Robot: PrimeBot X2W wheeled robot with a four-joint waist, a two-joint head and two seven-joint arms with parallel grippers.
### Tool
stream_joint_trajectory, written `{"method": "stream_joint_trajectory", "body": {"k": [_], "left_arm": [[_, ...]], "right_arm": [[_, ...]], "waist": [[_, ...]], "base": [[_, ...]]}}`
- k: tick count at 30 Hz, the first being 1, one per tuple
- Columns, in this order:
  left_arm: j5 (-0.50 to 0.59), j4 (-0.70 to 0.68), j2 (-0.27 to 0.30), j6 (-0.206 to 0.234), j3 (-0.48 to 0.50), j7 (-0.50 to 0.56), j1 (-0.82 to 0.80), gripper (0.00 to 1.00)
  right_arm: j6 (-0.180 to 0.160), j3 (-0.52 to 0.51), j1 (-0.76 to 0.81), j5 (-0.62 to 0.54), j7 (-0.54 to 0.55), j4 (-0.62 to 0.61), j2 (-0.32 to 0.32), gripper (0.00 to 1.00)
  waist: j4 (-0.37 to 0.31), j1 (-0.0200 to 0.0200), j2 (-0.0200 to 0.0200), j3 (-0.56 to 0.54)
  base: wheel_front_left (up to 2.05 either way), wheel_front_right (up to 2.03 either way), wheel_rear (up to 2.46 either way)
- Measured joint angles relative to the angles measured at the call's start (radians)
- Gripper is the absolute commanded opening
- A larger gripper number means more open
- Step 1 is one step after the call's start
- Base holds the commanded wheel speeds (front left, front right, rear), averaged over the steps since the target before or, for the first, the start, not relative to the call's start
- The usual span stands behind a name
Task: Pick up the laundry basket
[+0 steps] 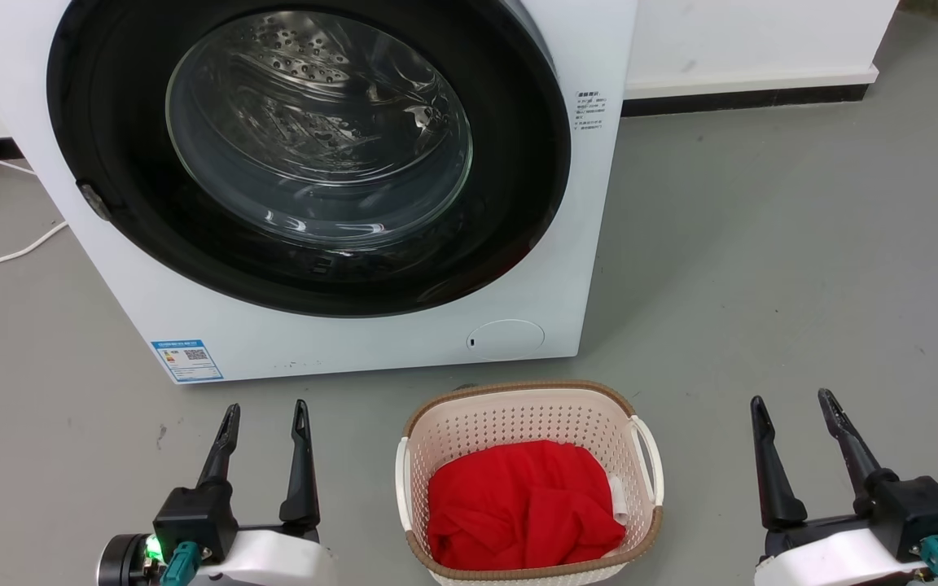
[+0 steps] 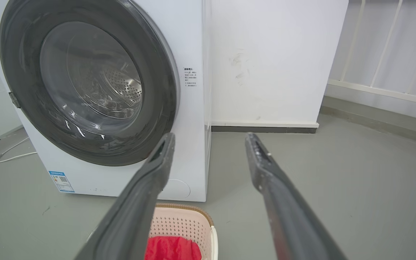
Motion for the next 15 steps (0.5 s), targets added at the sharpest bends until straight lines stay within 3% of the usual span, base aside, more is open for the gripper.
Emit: {"method": "stream_joint_trajectory", "body": {"k": [15], "left_arm": [[0.074, -0.008, 0.0, 0.01, -0.002, -0.021, 0.01, 1.0]], "right_arm": [[0.0, -0.001, 0.007, -0.058, -0.019, -0.003, 0.0, 1.0]], "waist": [[-0.004, 0.0, 0.0, 0.003]], "base": [[0.0, 0.0, 0.0]]}}
